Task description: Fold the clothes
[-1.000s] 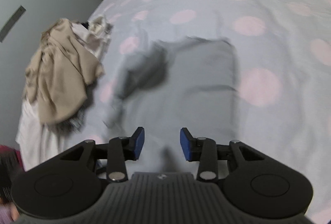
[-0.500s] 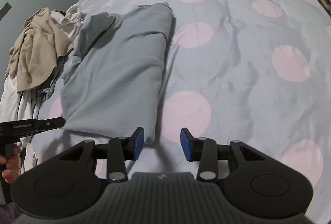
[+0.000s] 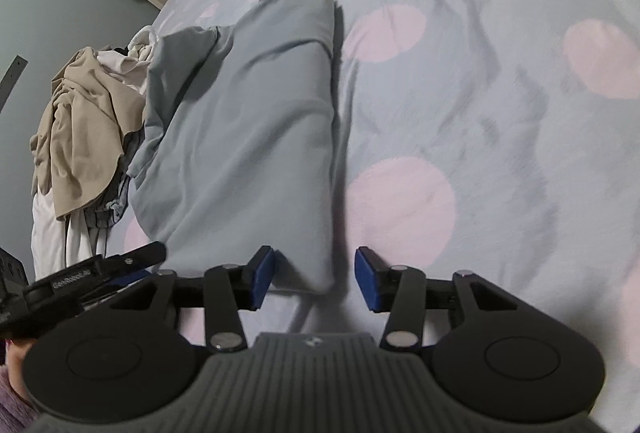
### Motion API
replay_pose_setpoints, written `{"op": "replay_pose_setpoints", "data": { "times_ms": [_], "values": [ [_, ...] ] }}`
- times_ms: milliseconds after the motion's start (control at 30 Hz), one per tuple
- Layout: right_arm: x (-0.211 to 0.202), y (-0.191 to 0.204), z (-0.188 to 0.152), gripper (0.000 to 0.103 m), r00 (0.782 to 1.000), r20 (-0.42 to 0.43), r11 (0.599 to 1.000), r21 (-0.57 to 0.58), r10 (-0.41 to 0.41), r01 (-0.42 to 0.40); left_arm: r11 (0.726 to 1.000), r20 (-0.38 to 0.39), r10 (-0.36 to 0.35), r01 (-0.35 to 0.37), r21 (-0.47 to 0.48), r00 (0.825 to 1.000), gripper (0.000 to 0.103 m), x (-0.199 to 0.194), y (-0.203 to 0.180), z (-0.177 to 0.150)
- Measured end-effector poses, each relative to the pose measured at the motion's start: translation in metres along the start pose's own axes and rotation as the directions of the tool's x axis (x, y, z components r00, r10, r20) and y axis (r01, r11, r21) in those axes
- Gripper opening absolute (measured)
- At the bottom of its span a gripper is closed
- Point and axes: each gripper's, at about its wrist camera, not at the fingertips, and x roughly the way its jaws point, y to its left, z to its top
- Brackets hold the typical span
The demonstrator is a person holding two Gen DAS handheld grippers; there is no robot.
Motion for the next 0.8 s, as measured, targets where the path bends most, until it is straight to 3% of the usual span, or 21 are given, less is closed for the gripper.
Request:
{"op": "replay_pose_setpoints", "data": {
  "times_ms": [100, 300, 433, 667, 800],
  "values": [
    [0.004, 0.003, 0.001, 0.014, 1.000, -0.006, 1.000, 0.020, 0.016, -0.016, 1.000, 0.006, -0.010, 0.010, -0.012, 1.000, 0.014, -0.003, -0.001, 0.003],
    [-0.030, 0.012, 0.011, 0.010, 0.997, 0.015, 0.997, 0.037, 0.070, -0.071, 0.999, 0.015, -0.045, 0.045, -0.006, 0.999, 0.011, -0.033, -0.013, 0.005],
    [-0.055, 0.015, 0.005, 0.009, 0.998, -0.039, 0.999, 0.022, 0.047, -0.046, 0.999, -0.050, -0.040, 0.040, 0.003, 0.998, 0.011, -0.055, -0.028, -0.008],
    [-0.083, 0.002, -0.040, 0.009, 0.988, -0.151, 1.000, -0.018, -0.019, 0.017, 0.999, -0.128, -0.030, 0.031, 0.010, 0.991, 0.011, -0.075, -0.041, -0.063],
    [-0.094, -0.005, -0.069, 0.009, 0.983, -0.180, 0.997, -0.067, -0.038, 0.027, 0.997, -0.148, 0.018, -0.005, 0.082, 0.989, 0.011, -0.080, -0.050, -0.096]
  ]
}}
